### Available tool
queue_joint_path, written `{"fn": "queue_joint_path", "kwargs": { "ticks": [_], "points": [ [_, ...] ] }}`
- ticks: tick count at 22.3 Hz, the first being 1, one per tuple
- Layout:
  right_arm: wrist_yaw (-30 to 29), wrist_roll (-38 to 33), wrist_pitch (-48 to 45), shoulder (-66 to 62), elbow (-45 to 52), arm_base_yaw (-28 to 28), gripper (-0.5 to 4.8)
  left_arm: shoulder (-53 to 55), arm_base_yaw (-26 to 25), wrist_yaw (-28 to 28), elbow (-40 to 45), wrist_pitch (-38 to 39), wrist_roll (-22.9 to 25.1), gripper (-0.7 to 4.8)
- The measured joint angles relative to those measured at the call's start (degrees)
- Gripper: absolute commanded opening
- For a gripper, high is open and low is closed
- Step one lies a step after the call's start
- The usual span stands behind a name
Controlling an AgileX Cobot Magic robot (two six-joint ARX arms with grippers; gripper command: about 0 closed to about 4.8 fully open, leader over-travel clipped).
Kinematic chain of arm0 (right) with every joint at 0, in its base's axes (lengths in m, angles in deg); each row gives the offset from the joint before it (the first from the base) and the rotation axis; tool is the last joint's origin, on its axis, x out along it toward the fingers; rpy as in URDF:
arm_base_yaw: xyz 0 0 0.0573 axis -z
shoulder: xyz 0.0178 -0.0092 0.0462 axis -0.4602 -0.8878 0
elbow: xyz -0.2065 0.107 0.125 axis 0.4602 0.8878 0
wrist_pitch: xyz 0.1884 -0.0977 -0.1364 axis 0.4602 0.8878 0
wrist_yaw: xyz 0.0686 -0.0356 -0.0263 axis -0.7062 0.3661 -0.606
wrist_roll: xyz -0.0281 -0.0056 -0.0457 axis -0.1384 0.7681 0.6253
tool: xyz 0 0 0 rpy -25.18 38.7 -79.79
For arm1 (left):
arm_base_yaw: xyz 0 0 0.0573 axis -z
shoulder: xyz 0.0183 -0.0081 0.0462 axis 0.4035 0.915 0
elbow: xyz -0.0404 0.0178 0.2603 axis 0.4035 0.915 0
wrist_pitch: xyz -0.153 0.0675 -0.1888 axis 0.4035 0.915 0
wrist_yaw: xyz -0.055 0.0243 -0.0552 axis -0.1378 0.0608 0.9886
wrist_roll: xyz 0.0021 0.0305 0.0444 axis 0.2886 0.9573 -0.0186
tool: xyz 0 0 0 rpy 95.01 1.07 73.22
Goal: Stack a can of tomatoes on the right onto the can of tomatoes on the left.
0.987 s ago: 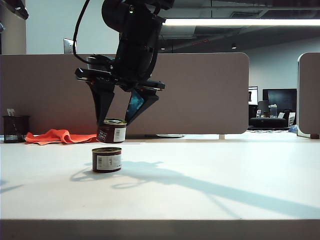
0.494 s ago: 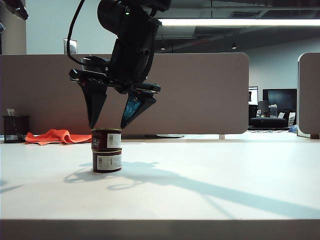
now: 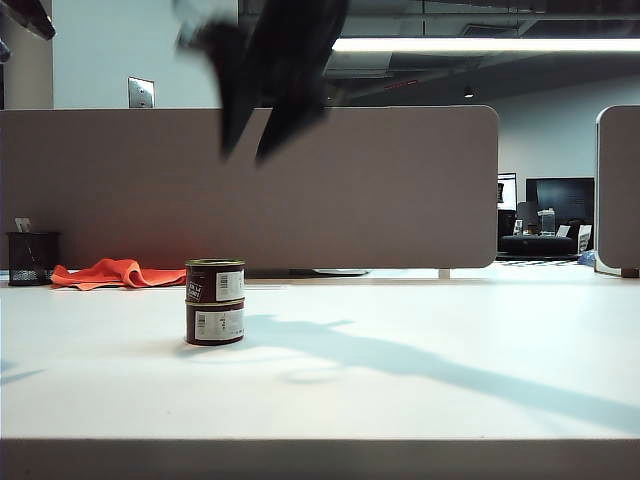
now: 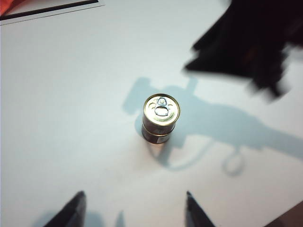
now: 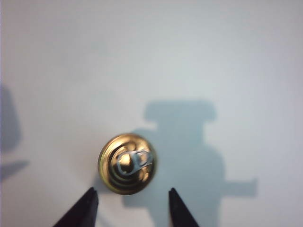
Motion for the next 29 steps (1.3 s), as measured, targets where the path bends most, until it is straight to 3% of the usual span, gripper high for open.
{"fn": "queue_joint_path", "kwargs": {
  "ticks": [1,2,3,8,12,22,29],
  "points": [
    [0.48,-0.07,-0.22,2.05,-0.07,0.46,-0.17,-0.04,0.00,0.00,0.00,-0.28,0.00,2.05],
    [0.74,-0.02,-0.28,4.61,-0.15,1.33,-0.04,-0.09,0.00,-0.02,0.00,-0.57,0.00,1.17],
    [0.76,-0.02,-0.22,6.54,-0.22,2.01,-0.05,-0.22,0.00,0.00,0.00,-0.87,0.13,-0.08],
    [0.98,0.02,4.92,17.62,-0.20,5.55,-0.05,-2.36,0.11,-0.96,0.00,-1.42,0.09,-0.06],
    [6.36,0.87,5.35,27.17,5.25,6.01,-0.05,-6.08,0.98,-5.99,0.00,-1.42,0.04,-0.06],
    [15.91,-0.11,-4.39,60.39,41.16,6.03,-0.05,-15.17,2.14,-7.69,0.15,-1.92,0.07,-0.06],
    [20.90,-1.33,-4.70,80.96,55.49,6.05,0.08,-18.08,3.17,-7.87,7.98,-8.09,0.07,-0.06]
  ]
}}
